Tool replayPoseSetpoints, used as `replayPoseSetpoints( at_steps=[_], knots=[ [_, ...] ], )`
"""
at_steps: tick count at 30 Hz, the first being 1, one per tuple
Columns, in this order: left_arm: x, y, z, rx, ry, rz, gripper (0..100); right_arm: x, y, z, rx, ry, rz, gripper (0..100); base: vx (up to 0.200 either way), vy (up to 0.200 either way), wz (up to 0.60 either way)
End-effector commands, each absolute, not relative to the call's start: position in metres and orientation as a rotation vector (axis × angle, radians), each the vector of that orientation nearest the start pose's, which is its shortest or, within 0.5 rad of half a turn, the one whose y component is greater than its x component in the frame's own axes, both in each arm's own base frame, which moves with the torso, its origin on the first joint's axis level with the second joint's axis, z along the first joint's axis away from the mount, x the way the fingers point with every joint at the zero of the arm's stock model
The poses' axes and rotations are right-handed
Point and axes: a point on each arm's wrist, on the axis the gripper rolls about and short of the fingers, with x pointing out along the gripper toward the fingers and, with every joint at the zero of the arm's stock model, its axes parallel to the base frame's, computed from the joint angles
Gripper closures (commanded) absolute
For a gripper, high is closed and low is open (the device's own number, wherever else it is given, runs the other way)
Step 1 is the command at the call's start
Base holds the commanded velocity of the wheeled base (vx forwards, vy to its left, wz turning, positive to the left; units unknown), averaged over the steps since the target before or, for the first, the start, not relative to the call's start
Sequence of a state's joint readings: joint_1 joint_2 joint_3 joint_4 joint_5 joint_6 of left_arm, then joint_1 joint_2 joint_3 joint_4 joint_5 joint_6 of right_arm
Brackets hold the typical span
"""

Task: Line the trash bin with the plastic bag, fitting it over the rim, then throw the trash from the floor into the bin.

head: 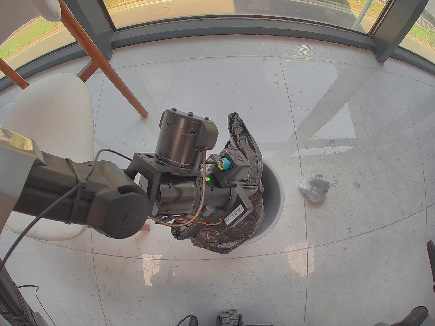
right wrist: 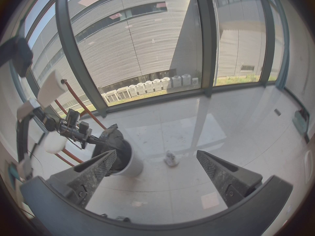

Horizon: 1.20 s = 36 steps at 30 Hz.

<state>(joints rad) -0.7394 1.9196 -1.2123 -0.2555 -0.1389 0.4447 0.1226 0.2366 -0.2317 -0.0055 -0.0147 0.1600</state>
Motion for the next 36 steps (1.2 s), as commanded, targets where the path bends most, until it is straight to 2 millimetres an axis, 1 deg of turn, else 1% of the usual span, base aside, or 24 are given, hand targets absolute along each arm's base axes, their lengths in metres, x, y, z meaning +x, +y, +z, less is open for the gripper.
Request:
replayPoseSetpoints(
  at_steps=[1, 2, 3, 5, 8, 11, 15, 19, 22, 26, 27, 28, 30, 32, 33, 36],
  knots=[
    [0.267, -0.264, 0.18, 0.556, 0.26, -0.926, 100, 0.032, 0.008, 0.191, 0.264, 0.194, 0.22, 0, 0.0, 0.0, 0.0],
    [0.268, -0.264, 0.179, 0.557, 0.261, -0.923, 100, 0.033, 0.008, 0.191, 0.263, 0.199, 0.224, 0, 0.0, 0.0, 0.0],
    [0.266, -0.264, 0.178, 0.562, 0.267, -0.912, 100, 0.044, 0.012, 0.196, 0.267, 0.239, 0.247, 0, 0.0, 0.0, 0.0],
    [0.264, -0.262, 0.174, 0.574, 0.279, -0.912, 100, 0.055, 0.015, 0.201, 0.269, 0.269, 0.272, 0, 0.0, 0.0, 0.0],
    [0.255, -0.263, 0.167, 0.593, 0.3, -0.935, 100, 0.069, 0.02, 0.212, 0.269, 0.297, 0.301, 0, 0.0, 0.0, 0.0],
    [0.249, -0.26, 0.171, 0.595, 0.293, -0.938, 100, 0.081, 0.024, 0.218, 0.269, 0.327, 0.33, 0, 0.0, 0.0, 0.0],
    [0.248, -0.262, 0.171, 0.629, 0.274, -0.942, 100, 0.095, 0.031, 0.223, 0.27, 0.367, 0.369, 0, 0.0, 0.0, 0.0],
    [0.244, -0.264, 0.169, 0.663, 0.267, -0.958, 100, 0.109, 0.046, 0.227, 0.333, 0.438, 0.442, 0, 0.0, 0.0, 0.0],
    [0.243, -0.264, 0.167, 0.683, 0.272, -0.947, 100, 0.126, 0.06, 0.231, 0.379, 0.492, 0.464, 0, 0.0, 0.0, 0.0],
    [0.241, -0.261, 0.163, 0.743, 0.313, -0.957, 100, 0.149, 0.078, 0.228, 0.375, 0.57, 0.482, 0, 0.0, 0.0, 0.0],
    [0.24, -0.261, 0.163, 0.747, 0.316, -0.959, 100, 0.151, 0.08, 0.227, 0.373, 0.577, 0.48, 0, 0.0, 0.0, 0.0],
    [0.239, -0.26, 0.163, 0.769, 0.324, -0.968, 100, 0.164, 0.087, 0.225, 0.367, 0.605, 0.477, 0, 0.0, 0.0, 0.0],
    [0.235, -0.262, 0.162, 0.786, 0.323, -0.984, 100, 0.176, 0.093, 0.225, 0.367, 0.62, 0.476, 0, 0.0, 0.0, 0.0],
    [0.234, -0.263, 0.162, 0.789, 0.321, -0.987, 100, 0.181, 0.096, 0.226, 0.368, 0.625, 0.474, 0, 0.0, 0.0, 0.0],
    [0.234, -0.263, 0.162, 0.792, 0.32, -0.986, 100, 0.192, 0.102, 0.226, 0.367, 0.639, 0.469, 0, 0.0, 0.0, 0.0],
    [0.234, -0.264, 0.162, 0.795, 0.318, -0.988, 100, 0.204, 0.109, 0.223, 0.359, 0.655, 0.463, 0, 0.0, 0.0, 0.0]
  ],
)
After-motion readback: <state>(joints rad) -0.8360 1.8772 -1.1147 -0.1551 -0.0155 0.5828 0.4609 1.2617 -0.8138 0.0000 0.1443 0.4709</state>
